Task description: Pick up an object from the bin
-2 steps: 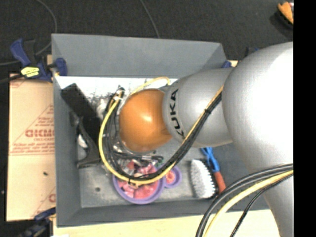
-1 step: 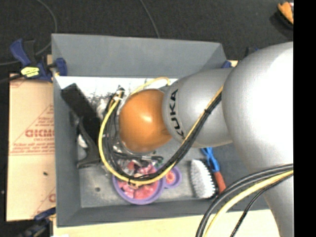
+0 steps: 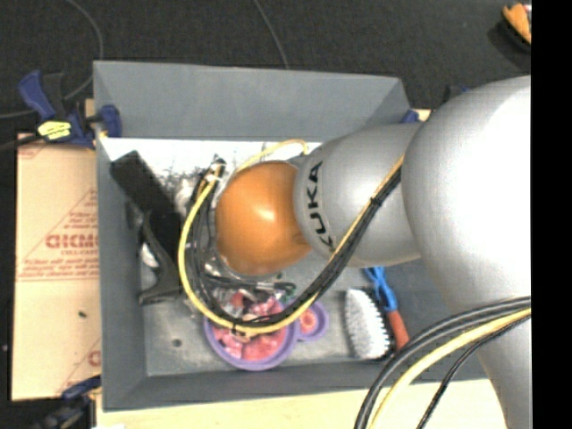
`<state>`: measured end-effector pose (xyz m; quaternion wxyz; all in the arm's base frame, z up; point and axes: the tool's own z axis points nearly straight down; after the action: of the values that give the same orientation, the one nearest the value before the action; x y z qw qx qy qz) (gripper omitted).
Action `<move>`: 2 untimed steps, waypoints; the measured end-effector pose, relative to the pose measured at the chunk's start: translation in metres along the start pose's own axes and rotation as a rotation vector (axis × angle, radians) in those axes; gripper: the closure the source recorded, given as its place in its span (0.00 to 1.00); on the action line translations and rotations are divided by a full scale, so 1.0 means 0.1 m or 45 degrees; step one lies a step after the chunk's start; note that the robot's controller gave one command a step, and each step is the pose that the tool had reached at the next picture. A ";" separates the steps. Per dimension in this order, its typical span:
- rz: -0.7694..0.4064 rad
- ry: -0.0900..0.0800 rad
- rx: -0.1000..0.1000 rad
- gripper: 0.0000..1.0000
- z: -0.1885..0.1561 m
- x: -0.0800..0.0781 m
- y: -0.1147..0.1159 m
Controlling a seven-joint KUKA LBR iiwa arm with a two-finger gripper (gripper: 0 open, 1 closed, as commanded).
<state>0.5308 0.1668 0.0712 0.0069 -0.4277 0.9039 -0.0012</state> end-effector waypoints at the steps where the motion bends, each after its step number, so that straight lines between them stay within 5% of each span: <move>1: 0.001 -0.001 0.000 1.00 -0.03 0.00 0.00; 2: 0.003 0.003 -0.003 1.00 -0.10 0.01 0.01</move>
Offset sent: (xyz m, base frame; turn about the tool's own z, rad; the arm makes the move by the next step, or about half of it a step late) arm -0.0001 0.0000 0.1100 0.0000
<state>0.5296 0.1664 0.0808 0.0051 -0.4268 0.9043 -0.0006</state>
